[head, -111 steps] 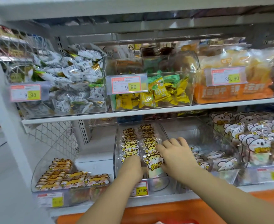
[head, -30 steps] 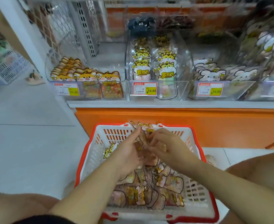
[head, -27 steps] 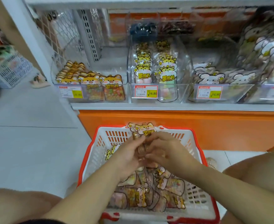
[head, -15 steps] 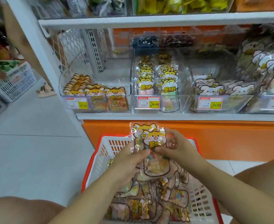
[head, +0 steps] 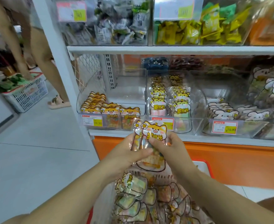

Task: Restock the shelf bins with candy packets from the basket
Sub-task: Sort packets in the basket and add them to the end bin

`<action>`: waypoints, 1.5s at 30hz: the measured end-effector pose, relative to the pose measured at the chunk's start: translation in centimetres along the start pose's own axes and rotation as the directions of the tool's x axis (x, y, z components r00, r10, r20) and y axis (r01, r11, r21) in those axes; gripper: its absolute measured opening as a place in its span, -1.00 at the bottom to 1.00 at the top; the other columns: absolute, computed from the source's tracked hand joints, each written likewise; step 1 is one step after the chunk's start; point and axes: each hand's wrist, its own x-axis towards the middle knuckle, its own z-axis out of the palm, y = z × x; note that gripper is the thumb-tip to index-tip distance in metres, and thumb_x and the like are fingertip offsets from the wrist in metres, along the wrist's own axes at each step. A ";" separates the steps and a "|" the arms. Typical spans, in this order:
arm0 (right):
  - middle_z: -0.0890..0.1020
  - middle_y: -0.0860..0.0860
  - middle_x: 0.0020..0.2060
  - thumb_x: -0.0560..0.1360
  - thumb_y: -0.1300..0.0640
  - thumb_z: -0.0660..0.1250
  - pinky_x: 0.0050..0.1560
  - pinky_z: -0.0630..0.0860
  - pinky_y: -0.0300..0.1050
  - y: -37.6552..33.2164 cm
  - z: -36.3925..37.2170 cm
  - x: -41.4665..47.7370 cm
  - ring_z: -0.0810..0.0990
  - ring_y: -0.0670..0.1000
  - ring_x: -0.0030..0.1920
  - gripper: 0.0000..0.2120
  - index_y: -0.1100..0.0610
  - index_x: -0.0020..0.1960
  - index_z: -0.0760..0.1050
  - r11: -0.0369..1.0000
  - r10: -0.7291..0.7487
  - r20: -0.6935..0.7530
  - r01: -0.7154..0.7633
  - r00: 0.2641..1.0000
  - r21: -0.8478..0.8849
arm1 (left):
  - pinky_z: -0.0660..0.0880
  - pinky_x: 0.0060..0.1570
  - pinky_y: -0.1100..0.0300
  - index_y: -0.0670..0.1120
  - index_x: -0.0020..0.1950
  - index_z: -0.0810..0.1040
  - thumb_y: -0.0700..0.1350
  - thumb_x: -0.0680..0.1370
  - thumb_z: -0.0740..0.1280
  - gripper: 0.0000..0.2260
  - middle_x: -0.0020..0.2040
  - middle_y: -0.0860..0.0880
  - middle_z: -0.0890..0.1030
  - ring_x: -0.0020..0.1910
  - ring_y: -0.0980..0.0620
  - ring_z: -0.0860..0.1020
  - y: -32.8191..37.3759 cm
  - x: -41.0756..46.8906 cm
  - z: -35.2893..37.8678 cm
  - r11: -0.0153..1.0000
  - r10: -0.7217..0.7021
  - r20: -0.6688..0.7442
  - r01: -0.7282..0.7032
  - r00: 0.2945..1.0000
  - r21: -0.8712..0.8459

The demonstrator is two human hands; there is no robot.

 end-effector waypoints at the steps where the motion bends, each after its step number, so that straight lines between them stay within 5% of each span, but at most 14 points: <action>1: 0.70 0.12 -0.05 0.40 -0.02 0.55 0.07 0.63 0.11 -0.3 0.9 0.1 0.69 0.11 0.00 -0.67 0.11 0.02 0.54 1.000 0.009 0.009 -0.009 1.000 0.019 | 0.53 0.24 0.06 -0.05 0.34 0.48 -0.26 0.53 0.44 -0.59 0.19 -0.05 0.67 0.21 -0.03 0.63 0.2 0.0 -0.6 1.000 0.008 -0.011 -0.008 1.000 0.011; 4: 0.73 0.04 -0.09 0.47 0.10 0.51 -0.01 0.66 0.01 -1.3 3.3 0.3 0.72 0.04 -0.06 -0.76 0.14 0.06 0.54 0.995 0.035 0.015 -0.036 0.999 0.092 | 0.50 0.31 -0.04 -0.05 0.36 0.47 -0.30 0.50 0.46 -0.54 0.19 -0.09 0.67 0.21 -0.08 0.63 0.4 0.2 -2.2 1.000 0.006 -0.044 -0.004 0.999 0.029; 8: 0.69 0.04 -0.08 0.45 0.01 0.51 -0.11 0.64 -0.06 -2.2 5.6 0.6 0.69 -0.01 -0.10 -0.69 0.07 0.07 0.47 0.998 0.050 -0.064 -0.049 0.997 0.028 | 0.46 0.35 -0.12 -0.02 0.37 0.45 -0.24 0.49 0.46 -0.52 0.22 -0.09 0.65 0.23 -0.09 0.61 1.0 0.2 -3.9 0.991 0.006 0.007 -0.007 1.000 0.137; 11: 0.50 -0.13 0.26 0.36 -0.14 0.52 0.10 0.61 -0.07 -2.9 6.3 1.2 0.57 -0.06 0.18 -0.35 -0.06 0.35 0.31 0.999 0.011 -0.034 -0.013 0.999 -0.050 | 0.46 0.34 -0.09 0.01 0.38 0.46 -0.31 0.55 0.40 -0.55 0.23 -0.05 0.65 0.22 -0.05 0.62 2.0 -0.3 -5.4 0.983 0.012 0.044 -0.020 0.999 0.185; 14: 0.40 -0.21 0.28 0.33 -0.05 0.57 -0.11 0.56 -0.39 -4.4 5.7 2.2 0.50 -0.20 0.18 -0.14 -0.08 0.51 0.21 0.994 -0.036 0.113 0.047 0.993 -0.098 | 0.50 0.30 -0.10 0.07 0.38 0.45 -0.26 0.50 0.44 -0.50 0.22 -0.04 0.65 0.21 -0.04 0.62 3.0 -1.0 -7.4 0.971 -0.014 0.080 -0.005 0.997 0.239; 17: 0.70 -0.01 0.07 0.36 0.15 0.59 0.06 0.65 0.00 -5.8 4.4 3.7 0.68 0.02 0.08 -0.56 0.06 0.20 0.56 0.952 0.010 0.392 0.111 0.920 -0.284 | 0.53 0.27 -0.04 0.16 0.29 0.49 -0.21 0.47 0.50 -0.53 0.20 0.07 0.66 0.18 0.08 0.63 3.4 -1.4 -9.4 0.915 -0.024 0.063 -0.003 0.998 0.404; 19: 0.74 0.03 -0.05 0.41 0.24 0.54 0.06 0.64 0.14 -6.6 4.4 3.6 0.71 0.08 0.00 -0.76 0.05 0.03 0.61 0.894 0.072 0.531 0.181 0.845 -0.409 | 0.54 0.26 0.00 0.18 0.21 0.51 -0.15 0.43 0.54 -0.56 0.20 0.12 0.65 0.18 0.15 0.62 3.6 -1.5 -10.2 0.877 -0.038 0.034 0.017 0.999 0.480; 22: 0.74 0.05 -0.08 0.41 0.19 0.55 0.05 0.62 0.25 -7.1 5.1 3.2 0.72 0.11 -0.04 -0.73 0.05 0.06 0.58 0.847 0.071 0.542 0.236 0.837 -0.476 | 0.57 0.16 0.04 0.08 0.16 0.56 -0.15 0.43 0.55 -0.63 0.10 0.10 0.69 0.10 0.10 0.66 3.8 -1.5 -10.5 0.861 -0.031 0.044 0.005 0.999 0.509; 26: 0.73 0.09 -0.04 0.45 0.28 0.50 0.09 0.60 0.32 -6.9 5.2 3.4 0.73 0.14 -0.02 -0.67 0.02 0.14 0.55 0.907 0.118 0.507 0.116 0.854 -0.405 | 0.61 0.09 -0.01 0.08 0.06 0.61 -0.14 0.42 0.56 -0.72 0.02 0.04 0.71 0.03 0.01 0.68 4.4 -1.0 -11.4 0.868 0.062 -0.026 -0.041 0.998 0.496; 30: 0.74 -0.05 -0.08 0.48 0.30 0.46 -0.02 0.68 0.04 -7.8 5.2 3.4 0.73 -0.02 -0.07 -0.68 -0.04 0.11 0.54 0.913 0.021 0.492 0.184 0.870 -0.363 | 0.63 0.09 0.04 0.00 0.13 0.58 -0.18 0.46 0.52 -0.72 0.09 0.06 0.69 0.08 0.10 0.67 5.1 -0.4 -11.4 0.922 0.140 -0.131 -0.082 0.981 0.377; 33: 0.72 -0.11 -0.20 0.47 0.24 0.48 -0.19 0.59 -0.33 -9.6 5.4 4.5 0.68 -0.22 -0.19 -0.75 -0.09 -0.07 0.52 0.810 -0.212 0.391 0.385 0.896 -0.443 | 0.61 0.01 0.23 0.04 0.23 0.54 -0.15 0.51 0.47 -0.69 0.12 0.11 0.65 0.06 0.20 0.64 5.4 0.6 -11.2 0.921 0.284 -0.278 -0.179 0.918 0.347; 38: 0.67 -0.13 -0.18 0.53 0.12 0.43 -0.15 0.48 -0.33 -12.4 5.9 8.2 0.60 -0.15 -0.17 -0.79 -0.11 0.09 0.51 0.426 -0.541 0.345 0.603 0.767 -0.675 | 0.40 0.17 0.31 0.08 0.28 0.51 -0.08 0.58 0.39 -0.72 0.21 0.11 0.53 0.19 0.16 0.50 4.3 2.5 -12.5 0.711 0.525 -0.484 -0.048 0.700 0.701; 41: 0.70 -0.01 -0.02 0.55 0.12 0.38 0.00 0.59 0.02 -12.7 7.4 12.1 0.64 0.09 -0.02 -0.70 -0.04 0.26 0.50 0.213 -0.566 0.410 0.608 0.715 -0.765 | 0.31 0.44 0.01 0.05 0.45 0.43 -0.03 0.58 0.36 -0.57 0.43 0.05 0.40 0.44 0.02 0.33 3.7 3.4 -12.5 0.527 0.561 -0.400 0.061 0.725 0.848; 45: 0.66 0.08 -0.03 0.57 0.10 0.33 -0.07 0.62 0.12 -11.4 10.8 18.3 0.63 0.18 -0.05 -0.79 0.02 0.19 0.46 0.067 -0.475 0.434 0.523 0.766 -0.850 | 0.04 0.57 -0.07 0.17 0.59 0.16 0.08 0.61 0.28 -0.43 0.62 0.09 0.06 0.60 -0.01 -0.05 3.5 4.0 -11.9 0.434 0.442 -0.400 0.199 0.803 0.879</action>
